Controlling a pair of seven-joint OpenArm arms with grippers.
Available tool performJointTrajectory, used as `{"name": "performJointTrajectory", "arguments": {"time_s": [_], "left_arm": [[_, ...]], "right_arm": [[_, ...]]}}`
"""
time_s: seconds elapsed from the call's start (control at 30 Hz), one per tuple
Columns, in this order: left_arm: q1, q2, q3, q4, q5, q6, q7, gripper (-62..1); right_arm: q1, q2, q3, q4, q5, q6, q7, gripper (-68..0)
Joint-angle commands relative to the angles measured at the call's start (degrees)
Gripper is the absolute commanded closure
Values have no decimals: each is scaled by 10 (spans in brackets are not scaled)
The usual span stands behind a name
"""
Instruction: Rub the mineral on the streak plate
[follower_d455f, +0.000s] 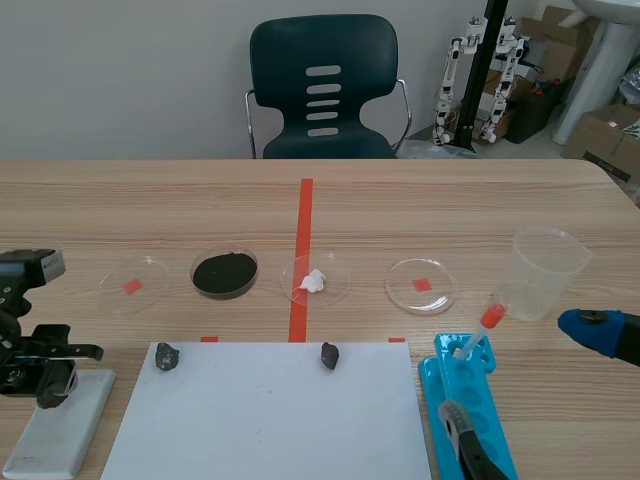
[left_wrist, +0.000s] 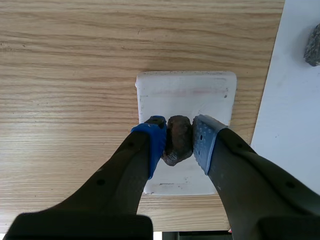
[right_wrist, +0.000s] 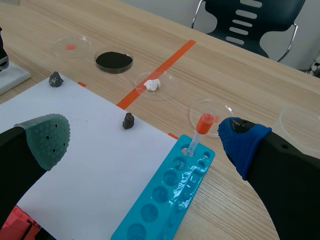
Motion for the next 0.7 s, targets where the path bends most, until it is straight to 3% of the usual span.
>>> {"name": "performJointTrajectory", "arguments": {"time_s": [0.0,0.67], "left_arm": [[-7,-7,3,7,-2,0,-4,-86],[-29,-7,19,-38,-1,-4,-10,-86]], "right_arm": [[0,3,4,6,5,-2,9,-623],[0,3,4,6,5,-2,8,-623]]}}
